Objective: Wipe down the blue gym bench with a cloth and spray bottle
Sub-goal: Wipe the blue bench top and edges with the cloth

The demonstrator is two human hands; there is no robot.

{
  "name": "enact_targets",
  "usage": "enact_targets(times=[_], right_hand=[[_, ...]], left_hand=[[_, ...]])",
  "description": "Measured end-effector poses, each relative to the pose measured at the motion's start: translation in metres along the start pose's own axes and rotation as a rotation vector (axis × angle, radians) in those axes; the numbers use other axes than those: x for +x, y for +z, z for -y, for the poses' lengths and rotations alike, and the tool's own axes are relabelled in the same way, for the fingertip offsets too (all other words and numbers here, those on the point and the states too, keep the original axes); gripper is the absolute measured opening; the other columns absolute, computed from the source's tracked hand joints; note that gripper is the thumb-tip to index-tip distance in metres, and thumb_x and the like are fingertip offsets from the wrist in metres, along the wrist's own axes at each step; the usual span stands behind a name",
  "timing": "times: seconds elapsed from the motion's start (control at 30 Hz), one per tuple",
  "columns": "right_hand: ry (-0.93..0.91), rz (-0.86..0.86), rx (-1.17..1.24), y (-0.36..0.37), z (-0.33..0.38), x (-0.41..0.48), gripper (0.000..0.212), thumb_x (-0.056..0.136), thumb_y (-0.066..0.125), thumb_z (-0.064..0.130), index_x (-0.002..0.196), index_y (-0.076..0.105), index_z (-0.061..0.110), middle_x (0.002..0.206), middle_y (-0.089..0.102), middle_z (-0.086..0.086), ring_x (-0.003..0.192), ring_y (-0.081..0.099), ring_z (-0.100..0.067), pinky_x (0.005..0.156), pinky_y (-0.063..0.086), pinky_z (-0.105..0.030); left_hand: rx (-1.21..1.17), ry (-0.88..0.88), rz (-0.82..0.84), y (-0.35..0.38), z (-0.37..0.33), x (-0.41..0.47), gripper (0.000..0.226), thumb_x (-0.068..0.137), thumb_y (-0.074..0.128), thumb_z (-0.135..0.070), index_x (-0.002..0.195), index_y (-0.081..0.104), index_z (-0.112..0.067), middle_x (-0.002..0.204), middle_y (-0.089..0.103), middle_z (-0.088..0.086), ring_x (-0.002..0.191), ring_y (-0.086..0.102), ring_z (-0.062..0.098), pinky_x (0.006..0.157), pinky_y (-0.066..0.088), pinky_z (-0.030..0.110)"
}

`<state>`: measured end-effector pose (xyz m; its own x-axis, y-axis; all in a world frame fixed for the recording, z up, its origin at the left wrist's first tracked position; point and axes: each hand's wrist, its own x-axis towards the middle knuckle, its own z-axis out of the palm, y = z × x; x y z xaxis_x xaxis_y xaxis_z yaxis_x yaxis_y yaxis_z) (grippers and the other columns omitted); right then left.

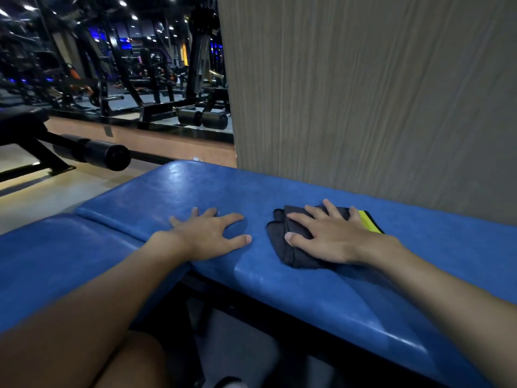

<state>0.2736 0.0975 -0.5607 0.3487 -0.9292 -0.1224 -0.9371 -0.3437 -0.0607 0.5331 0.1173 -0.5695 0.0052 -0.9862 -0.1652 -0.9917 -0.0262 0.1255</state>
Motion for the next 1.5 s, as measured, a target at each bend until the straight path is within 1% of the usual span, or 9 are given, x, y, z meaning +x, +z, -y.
enact_targets(times=[0.2,0.3,0.37,0.57,0.7,0.87,1.3,1.4,1.5], right_hand=[[0.005,-0.045,0.068,0.010,0.005,0.000,0.069,0.087,0.024,0.080,0.150,0.011,0.057,0.167,0.001,0.010,0.153,-0.013,-0.024,0.117,-0.005,-0.063],[0.002,-0.057,0.085,0.012,-0.002,-0.005,0.065,0.089,0.025,0.076,0.150,0.013,0.057,0.167,0.002,0.009,0.153,-0.013,-0.023,0.117,-0.006,-0.063],[0.015,-0.065,0.090,0.013,-0.009,-0.012,0.064,0.089,0.026,0.074,0.150,0.013,0.057,0.167,0.002,0.009,0.153,-0.013,-0.022,0.117,-0.006,-0.063],[0.088,-0.084,0.117,0.015,-0.045,-0.045,0.062,0.091,0.025,0.071,0.150,0.014,0.056,0.167,0.001,0.011,0.152,-0.015,-0.018,0.118,-0.006,-0.061],[0.174,-0.064,0.099,0.014,-0.068,-0.073,0.061,0.092,0.025,0.070,0.150,0.013,0.056,0.167,0.001,0.013,0.152,-0.014,-0.017,0.119,-0.004,-0.059],[0.232,-0.026,0.025,0.006,-0.069,-0.081,0.072,0.085,0.016,0.084,0.151,0.009,0.055,0.167,0.001,0.011,0.153,-0.012,-0.023,0.117,-0.004,-0.063],[0.269,-0.083,0.108,0.019,-0.134,-0.128,0.065,0.090,0.027,0.072,0.151,0.010,0.056,0.166,0.000,0.015,0.152,-0.016,-0.022,0.115,-0.006,-0.066],[0.310,-0.100,0.123,0.020,-0.158,-0.153,0.065,0.091,0.028,0.070,0.151,0.010,0.055,0.166,0.001,0.016,0.152,-0.015,-0.020,0.116,-0.006,-0.064],[0.355,-0.109,0.122,0.021,-0.180,-0.179,0.063,0.091,0.028,0.069,0.151,0.011,0.055,0.166,0.002,0.016,0.152,-0.014,-0.019,0.117,-0.005,-0.063]], left_hand=[[-0.056,0.122,-0.116,0.007,-0.021,0.000,0.054,0.094,0.043,-0.065,0.147,0.034,-0.055,0.162,0.022,-0.009,0.151,0.015,0.018,0.110,0.019,0.073],[-0.089,0.199,-0.109,0.010,-0.039,-0.001,0.077,0.076,0.025,-0.080,0.144,0.042,-0.047,0.150,0.039,-0.013,0.144,0.032,0.017,0.108,0.029,0.067],[-0.040,0.172,-0.085,0.009,-0.048,-0.001,0.075,0.079,0.030,-0.080,0.146,0.037,-0.047,0.146,0.042,-0.009,0.141,0.036,0.022,0.108,0.031,0.065],[-0.101,0.281,-0.183,0.017,-0.072,-0.008,0.052,0.098,0.048,-0.046,0.148,0.040,-0.034,0.142,0.042,-0.008,0.136,0.041,0.018,0.110,0.031,0.058],[-0.118,0.396,-0.191,0.023,-0.092,-0.017,0.051,0.099,0.044,-0.056,0.144,0.046,-0.033,0.147,0.042,-0.016,0.136,0.039,0.009,0.111,0.030,0.057],[-0.019,0.349,-0.155,0.026,-0.112,-0.019,0.060,0.092,0.033,-0.073,0.146,0.034,-0.048,0.142,0.039,-0.006,0.135,0.039,0.021,0.105,0.029,0.064],[-0.024,0.532,-0.148,0.040,-0.199,-0.028,0.059,0.094,0.031,-0.066,0.146,0.041,-0.038,0.145,0.038,-0.014,0.137,0.037,0.010,0.111,0.029,0.053],[-0.023,0.561,-0.152,0.045,-0.219,-0.030,0.074,0.083,0.021,-0.076,0.142,0.044,-0.037,0.142,0.040,-0.014,0.136,0.036,0.009,0.110,0.029,0.053],[-0.052,0.603,-0.115,0.046,-0.247,-0.032,0.059,0.093,0.034,-0.068,0.142,0.045,-0.038,0.141,0.041,-0.016,0.135,0.038,0.008,0.111,0.030,0.054]])
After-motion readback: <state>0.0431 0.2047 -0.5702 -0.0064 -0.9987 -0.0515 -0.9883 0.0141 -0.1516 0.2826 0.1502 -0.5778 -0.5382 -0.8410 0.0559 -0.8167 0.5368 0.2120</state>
